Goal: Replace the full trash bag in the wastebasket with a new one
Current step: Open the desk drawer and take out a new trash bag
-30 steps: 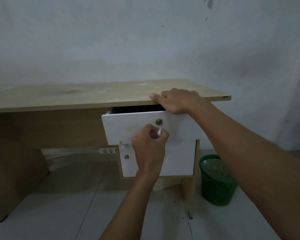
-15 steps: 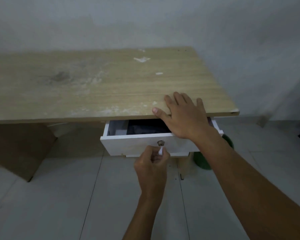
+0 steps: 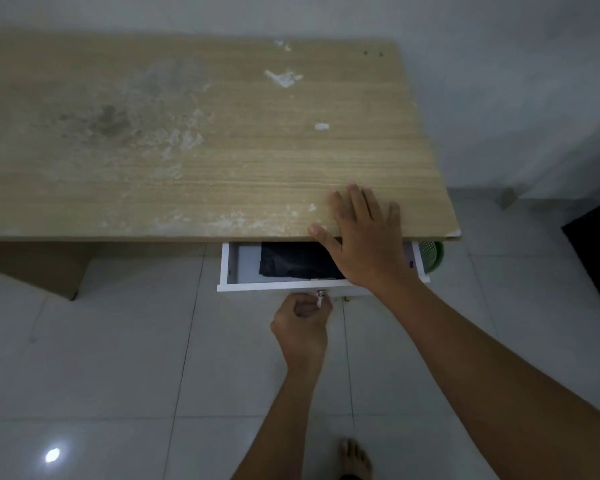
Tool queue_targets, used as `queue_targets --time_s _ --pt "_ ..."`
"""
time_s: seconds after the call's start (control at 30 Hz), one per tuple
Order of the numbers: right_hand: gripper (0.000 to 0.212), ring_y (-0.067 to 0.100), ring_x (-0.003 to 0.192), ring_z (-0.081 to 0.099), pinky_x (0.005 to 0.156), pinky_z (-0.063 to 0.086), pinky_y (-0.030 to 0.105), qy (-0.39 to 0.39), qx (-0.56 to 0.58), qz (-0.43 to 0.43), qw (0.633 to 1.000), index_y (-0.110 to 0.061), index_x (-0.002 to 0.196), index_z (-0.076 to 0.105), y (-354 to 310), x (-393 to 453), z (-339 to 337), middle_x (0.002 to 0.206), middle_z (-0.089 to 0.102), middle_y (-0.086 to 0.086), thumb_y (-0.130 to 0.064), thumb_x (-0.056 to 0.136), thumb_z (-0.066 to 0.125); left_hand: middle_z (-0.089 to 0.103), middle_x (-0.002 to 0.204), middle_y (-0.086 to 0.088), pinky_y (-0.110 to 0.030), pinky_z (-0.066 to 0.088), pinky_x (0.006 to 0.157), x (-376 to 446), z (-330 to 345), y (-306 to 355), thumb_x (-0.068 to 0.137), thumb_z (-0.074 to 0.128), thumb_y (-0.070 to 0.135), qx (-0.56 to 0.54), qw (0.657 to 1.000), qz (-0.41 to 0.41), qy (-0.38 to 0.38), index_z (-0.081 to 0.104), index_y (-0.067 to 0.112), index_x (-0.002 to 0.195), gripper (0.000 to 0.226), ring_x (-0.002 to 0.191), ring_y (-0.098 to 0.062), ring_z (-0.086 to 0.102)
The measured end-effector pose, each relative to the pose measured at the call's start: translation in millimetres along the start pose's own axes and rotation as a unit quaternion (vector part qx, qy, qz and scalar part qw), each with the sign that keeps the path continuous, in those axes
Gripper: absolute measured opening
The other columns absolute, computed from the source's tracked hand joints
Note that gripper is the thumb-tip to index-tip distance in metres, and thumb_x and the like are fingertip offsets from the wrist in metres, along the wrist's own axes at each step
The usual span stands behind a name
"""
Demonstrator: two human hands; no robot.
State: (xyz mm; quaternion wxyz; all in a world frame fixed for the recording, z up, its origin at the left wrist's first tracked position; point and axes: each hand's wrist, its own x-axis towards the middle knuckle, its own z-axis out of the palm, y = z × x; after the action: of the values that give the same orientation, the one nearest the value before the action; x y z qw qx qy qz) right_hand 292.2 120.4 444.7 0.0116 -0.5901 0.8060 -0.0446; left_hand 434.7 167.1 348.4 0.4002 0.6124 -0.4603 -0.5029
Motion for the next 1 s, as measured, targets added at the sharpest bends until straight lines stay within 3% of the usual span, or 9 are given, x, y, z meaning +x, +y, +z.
queue_targets --time_s 0.23,0.4,0.83,0.9,1.0 --pt "0.096 0.034 0.158 0.009 0.118 0.014 0.069 -0.027 -0.018 -0.014 0.999 -0.021 0.163 0.014 2 -2 -6 0.171 0.011 0.015 -0.085 0.091 0.017 0.080 0.074 0.000 -0.048 0.066 0.079 0 -4 8 0.079 0.087 0.019 -0.023 0.994 -0.102 -0.034 0.083 0.016 0.088 0.011 0.074 -0.023 0.078" --pt "0.091 0.039 0.156 0.015 0.117 0.020 0.071 -0.033 -0.032 -0.026 0.999 -0.020 0.163 0.018 5 -3 -3 0.170 0.016 0.018 -0.080 0.094 0.015 0.080 0.072 0.002 -0.046 0.066 0.079 -3 -7 6 0.078 0.088 0.017 0.006 0.994 -0.107 -0.023 0.083 0.014 0.088 0.012 0.072 -0.020 0.078" --pt "0.090 0.038 0.157 0.011 0.121 0.011 0.067 -0.028 -0.015 -0.030 0.999 -0.020 0.163 0.017 6 -3 -2 0.170 0.014 0.017 -0.079 0.095 0.020 0.079 0.072 0.000 -0.040 0.066 0.080 -4 -18 3 0.076 0.087 0.014 0.050 0.987 -0.149 -0.027 0.079 0.014 0.083 0.010 0.071 -0.022 0.077" --pt "0.083 0.038 0.156 0.016 0.123 0.012 0.063 -0.007 0.021 -0.026 0.999 -0.018 0.160 0.025 3 -9 -4 0.168 0.020 0.018 -0.073 0.098 0.028 0.079 0.071 0.000 -0.038 0.066 0.078 -5 -18 6 0.077 0.086 0.013 0.061 0.987 -0.146 -0.028 0.079 0.013 0.082 0.009 0.069 -0.019 0.076" --pt "0.052 0.037 0.136 0.047 0.113 0.036 0.055 0.084 0.073 -0.082 0.990 -0.013 0.141 0.053 -6 -38 -2 0.149 0.048 0.016 -0.048 0.102 0.050 0.077 0.069 -0.001 -0.040 0.065 0.075 -7 -17 9 0.079 0.082 0.012 0.078 0.988 -0.131 -0.028 0.077 0.011 0.079 0.006 0.065 -0.019 0.074"
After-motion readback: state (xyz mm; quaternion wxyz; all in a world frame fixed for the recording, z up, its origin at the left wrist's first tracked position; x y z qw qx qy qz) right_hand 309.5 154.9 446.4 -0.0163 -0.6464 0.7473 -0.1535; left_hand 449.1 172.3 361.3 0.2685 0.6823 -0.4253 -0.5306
